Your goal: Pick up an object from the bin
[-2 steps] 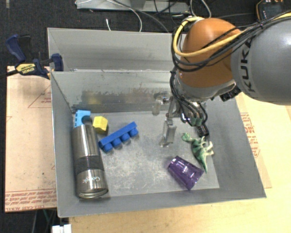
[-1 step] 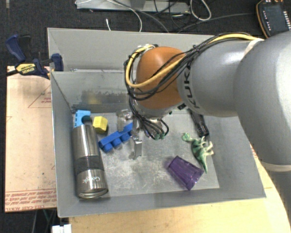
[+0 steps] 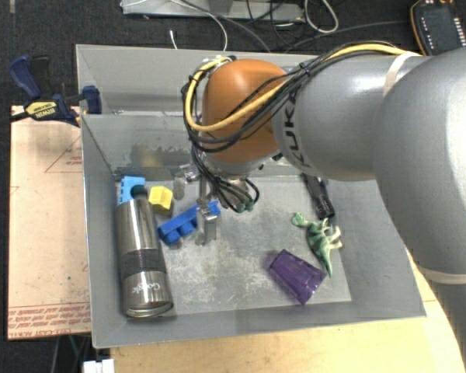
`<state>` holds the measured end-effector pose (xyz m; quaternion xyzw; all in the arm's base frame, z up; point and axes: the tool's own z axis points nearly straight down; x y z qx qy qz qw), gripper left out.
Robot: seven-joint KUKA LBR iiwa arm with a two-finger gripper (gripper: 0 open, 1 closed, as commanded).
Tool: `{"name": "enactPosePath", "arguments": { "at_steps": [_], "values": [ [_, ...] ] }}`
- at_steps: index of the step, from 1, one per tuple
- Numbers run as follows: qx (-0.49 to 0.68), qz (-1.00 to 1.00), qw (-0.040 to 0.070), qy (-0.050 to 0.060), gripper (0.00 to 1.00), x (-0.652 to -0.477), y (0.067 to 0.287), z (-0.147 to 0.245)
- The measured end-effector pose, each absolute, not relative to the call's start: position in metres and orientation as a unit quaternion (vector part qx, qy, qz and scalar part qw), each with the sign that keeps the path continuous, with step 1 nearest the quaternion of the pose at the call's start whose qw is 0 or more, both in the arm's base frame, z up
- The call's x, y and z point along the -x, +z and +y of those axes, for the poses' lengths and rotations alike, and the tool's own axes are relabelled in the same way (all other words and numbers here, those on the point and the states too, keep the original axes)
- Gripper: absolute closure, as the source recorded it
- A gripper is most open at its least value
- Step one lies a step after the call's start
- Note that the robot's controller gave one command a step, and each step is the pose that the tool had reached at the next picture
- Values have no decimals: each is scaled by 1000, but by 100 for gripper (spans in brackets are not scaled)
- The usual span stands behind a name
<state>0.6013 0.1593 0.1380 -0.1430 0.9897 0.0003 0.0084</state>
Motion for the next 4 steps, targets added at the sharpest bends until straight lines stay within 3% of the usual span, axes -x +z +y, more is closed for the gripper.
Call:
{"name": "enactPosePath", "arguments": {
  "at_steps": [1, 2, 3, 4],
  "values": [
    [141, 990, -1, 2, 0, -586, 112, 158],
    [171, 985, 9, 1, 0, -592, 70, 149],
    [132, 991, 4, 3, 100, -586, 70, 143],
    [132, 991, 4, 3, 100, -586, 70, 143]
  ]
}}
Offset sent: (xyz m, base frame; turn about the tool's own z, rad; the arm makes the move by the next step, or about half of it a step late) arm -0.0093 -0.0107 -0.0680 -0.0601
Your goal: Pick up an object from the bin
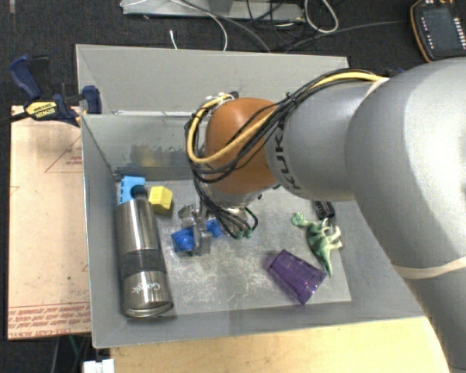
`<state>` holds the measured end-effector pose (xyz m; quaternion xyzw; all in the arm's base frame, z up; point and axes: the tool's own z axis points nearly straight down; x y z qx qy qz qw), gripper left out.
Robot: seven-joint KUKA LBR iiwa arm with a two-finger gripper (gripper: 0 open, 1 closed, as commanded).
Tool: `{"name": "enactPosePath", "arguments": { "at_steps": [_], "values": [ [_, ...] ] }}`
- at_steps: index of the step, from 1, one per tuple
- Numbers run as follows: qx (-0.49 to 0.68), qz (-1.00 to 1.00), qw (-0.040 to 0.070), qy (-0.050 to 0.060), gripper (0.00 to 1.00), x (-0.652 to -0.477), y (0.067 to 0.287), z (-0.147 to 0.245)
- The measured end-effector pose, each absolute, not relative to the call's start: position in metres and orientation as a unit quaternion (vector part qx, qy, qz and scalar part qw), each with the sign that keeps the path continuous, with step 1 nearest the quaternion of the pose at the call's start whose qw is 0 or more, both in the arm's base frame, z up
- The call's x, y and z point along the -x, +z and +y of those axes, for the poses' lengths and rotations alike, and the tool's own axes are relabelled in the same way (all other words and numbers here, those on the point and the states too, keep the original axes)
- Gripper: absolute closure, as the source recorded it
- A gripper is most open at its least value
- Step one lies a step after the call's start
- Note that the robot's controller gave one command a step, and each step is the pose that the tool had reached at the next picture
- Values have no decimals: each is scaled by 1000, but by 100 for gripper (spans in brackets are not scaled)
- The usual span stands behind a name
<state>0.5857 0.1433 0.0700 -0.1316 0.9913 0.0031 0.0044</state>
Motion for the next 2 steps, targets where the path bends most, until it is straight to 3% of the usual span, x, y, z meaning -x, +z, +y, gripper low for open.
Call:
{"name": "enactPosePath", "arguments": {
  "at_steps": [1, 2],
  "values": [
    [132, 991, -1, 3, 100, -583, 84, 143],
    [131, 991, 2, 3, 100, -584, 133, 144]
  ]
}}
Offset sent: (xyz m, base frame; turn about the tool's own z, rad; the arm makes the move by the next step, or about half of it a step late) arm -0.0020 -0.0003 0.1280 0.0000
